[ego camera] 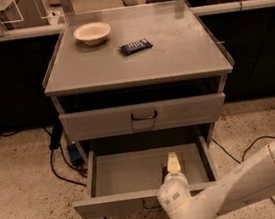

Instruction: Close middle drawer

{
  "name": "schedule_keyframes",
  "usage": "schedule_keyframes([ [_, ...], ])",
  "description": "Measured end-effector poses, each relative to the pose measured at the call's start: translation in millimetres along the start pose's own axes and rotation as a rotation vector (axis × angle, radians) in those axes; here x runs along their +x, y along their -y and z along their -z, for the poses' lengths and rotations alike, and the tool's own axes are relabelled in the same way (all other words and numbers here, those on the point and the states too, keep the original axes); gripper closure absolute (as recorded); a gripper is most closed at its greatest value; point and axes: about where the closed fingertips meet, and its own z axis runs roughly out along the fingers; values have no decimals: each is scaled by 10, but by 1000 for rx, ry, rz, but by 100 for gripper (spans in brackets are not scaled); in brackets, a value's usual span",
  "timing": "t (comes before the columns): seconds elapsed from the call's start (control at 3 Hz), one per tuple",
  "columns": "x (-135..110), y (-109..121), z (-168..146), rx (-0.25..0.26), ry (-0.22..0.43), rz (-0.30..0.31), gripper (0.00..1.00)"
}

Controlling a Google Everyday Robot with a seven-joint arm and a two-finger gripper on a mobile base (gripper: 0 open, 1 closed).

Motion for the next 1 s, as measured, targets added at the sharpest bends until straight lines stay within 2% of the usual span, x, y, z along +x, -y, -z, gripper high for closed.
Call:
schedule_keyframes([
  [0.67,-247,150,-298,44,44,43,0],
  [1.0,-245,151,-297,44,44,42,0],
])
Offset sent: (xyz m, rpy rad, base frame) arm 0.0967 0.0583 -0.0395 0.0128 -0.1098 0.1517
